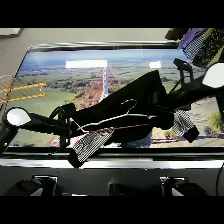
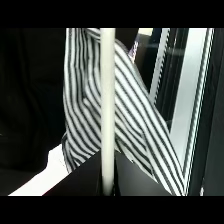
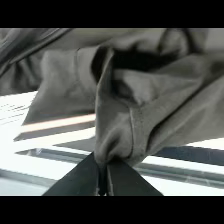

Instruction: Fold the clothes and pants, and hang the long-sleeved shirts on hangers.

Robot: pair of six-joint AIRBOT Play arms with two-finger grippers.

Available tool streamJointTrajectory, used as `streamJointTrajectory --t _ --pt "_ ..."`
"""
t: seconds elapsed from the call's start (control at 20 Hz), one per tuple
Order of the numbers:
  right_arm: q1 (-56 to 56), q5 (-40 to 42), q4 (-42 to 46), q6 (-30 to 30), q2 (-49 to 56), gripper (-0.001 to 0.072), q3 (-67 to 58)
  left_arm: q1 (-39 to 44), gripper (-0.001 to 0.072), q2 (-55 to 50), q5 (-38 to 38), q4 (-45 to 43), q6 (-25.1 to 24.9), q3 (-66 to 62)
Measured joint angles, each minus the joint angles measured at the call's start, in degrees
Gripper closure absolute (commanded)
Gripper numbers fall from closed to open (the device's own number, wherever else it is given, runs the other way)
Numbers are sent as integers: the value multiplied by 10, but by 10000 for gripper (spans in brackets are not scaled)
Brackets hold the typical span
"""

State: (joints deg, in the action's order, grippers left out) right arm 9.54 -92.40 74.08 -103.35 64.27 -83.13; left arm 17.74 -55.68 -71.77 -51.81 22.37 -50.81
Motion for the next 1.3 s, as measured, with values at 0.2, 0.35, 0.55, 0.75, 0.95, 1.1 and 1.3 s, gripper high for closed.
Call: streamJointTrajectory --t 0.2,0.35,0.55,0.75,0.95,1.1,1.3 --pt "0 -50 -8 -11 -24 677 -24 9 672 -17 20 4 0 0" --pt "0 -93 28 -28 -37 677 -52 13 672 -22 34 7 4 -2" --pt "0 -111 64 -33 -39 677 -70 38 672 -26 42 8 10 -9" --pt "0 -93 57 -29 -24 677 -75 81 671 -40 86 9 32 -11" --pt "0 -65 35 -26 -16 677 -76 118 671 -58 154 28 54 -12" --pt "0 -55 17 -24 -14 677 -77 139 672 -77 176 37 70 -12" --pt "0 -72 19 -26 -30 677 -91 148 672 -92 194 28 115 -12"
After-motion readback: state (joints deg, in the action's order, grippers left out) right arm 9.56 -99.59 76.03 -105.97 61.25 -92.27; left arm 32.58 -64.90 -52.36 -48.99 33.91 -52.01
